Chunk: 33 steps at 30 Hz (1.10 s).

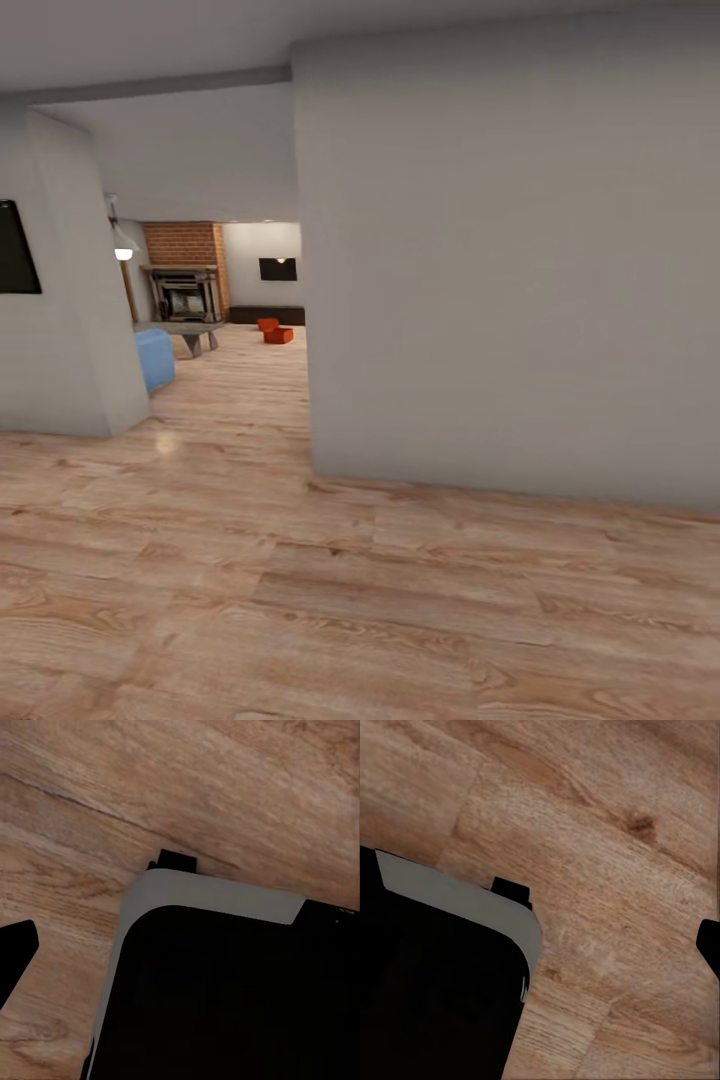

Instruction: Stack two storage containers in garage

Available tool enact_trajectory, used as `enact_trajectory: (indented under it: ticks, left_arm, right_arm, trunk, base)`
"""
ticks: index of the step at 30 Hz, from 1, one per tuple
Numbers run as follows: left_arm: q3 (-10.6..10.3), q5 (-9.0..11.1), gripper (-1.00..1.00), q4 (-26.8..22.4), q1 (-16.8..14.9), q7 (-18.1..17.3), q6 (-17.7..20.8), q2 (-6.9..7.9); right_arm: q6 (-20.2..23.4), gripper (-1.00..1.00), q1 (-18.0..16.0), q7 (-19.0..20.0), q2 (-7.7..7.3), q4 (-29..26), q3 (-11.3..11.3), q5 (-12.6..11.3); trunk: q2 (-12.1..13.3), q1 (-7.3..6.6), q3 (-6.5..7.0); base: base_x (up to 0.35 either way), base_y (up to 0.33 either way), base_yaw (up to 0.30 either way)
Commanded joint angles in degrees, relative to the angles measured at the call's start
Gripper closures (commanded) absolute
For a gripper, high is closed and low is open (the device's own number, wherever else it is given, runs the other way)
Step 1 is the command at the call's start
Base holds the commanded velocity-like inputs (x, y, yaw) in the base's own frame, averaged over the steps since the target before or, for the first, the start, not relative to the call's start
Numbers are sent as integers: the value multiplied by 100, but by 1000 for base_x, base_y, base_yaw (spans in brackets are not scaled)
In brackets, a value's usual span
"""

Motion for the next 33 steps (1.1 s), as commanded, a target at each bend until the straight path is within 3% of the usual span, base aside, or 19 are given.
enact_trajectory:
  ticks: [1,33]
  left_arm:
    - [3,60,-100,-11,0,8,24,-4]
    - [0,60,-100,-11,0,8,17,-9]
  right_arm:
    - [-34,-100,-7,-12,2,18,47,-30]
    - [-34,-100,-7,-13,-10,18,35,-77]
  trunk:
    - [-3,3,-6]
    - [-3,3,-6]
  base:
    - [324,0,273]
    - [324,0,287]
